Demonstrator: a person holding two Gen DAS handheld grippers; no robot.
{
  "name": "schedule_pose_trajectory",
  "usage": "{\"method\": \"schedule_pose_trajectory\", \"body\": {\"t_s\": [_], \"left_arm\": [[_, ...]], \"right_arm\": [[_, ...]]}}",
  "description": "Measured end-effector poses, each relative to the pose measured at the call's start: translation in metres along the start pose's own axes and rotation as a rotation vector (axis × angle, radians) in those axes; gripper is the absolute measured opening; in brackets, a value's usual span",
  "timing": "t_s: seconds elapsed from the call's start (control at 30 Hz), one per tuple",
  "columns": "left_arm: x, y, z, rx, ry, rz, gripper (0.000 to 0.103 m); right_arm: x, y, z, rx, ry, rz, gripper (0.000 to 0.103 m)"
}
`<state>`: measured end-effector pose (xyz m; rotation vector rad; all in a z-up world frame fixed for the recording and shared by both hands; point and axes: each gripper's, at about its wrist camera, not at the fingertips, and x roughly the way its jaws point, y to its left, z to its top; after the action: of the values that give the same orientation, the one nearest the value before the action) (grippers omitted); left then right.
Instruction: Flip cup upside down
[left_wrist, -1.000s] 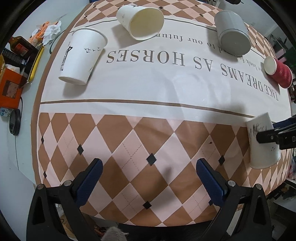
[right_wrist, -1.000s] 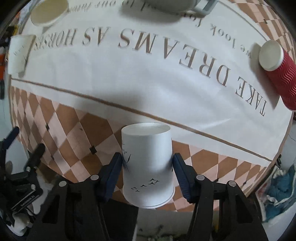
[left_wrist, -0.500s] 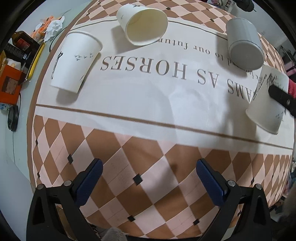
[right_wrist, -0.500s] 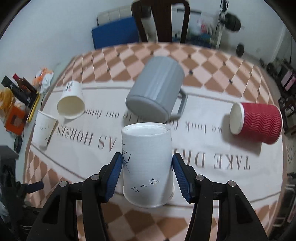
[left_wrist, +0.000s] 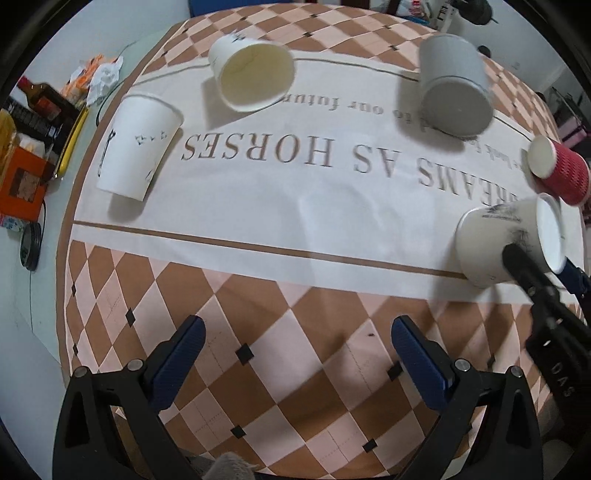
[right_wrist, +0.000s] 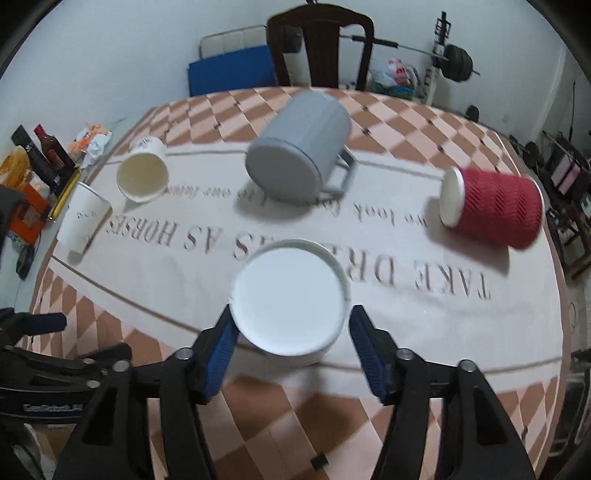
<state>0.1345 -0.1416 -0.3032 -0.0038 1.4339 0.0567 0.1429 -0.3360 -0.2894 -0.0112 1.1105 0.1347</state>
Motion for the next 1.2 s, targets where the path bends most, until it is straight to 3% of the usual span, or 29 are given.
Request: {"method": "schedule_pose_trajectory", "body": {"t_s": [0.3, 0.4, 0.8, 1.2], "left_arm": [[-0.065, -0.008, -0.021, 0.079, -0.124, 0.003, 0.103], [-0.106, -0.008, -0.031, 0.087, -0.189, -0.018, 0.103], [-0.252, 0.004, -0.078, 0.120, -0.423, -0.054, 0.103], [-0.316, 0.018, -0.111, 0.129, -0.498, -0.088, 0.103]], "right_arm": [[-0.071, -0.018, -0.024, 0.089, -0.007, -0.134, 0.100], [-0.111, -0.020, -0.027, 0.103, -0.015, -0.199, 0.101], [-0.296, -0.009, -0.037, 0.190, -0.155, -0.287, 0.102], [-0.398, 0.016, -0.046, 0.215, -0.244, -0.328, 0.103]]}}
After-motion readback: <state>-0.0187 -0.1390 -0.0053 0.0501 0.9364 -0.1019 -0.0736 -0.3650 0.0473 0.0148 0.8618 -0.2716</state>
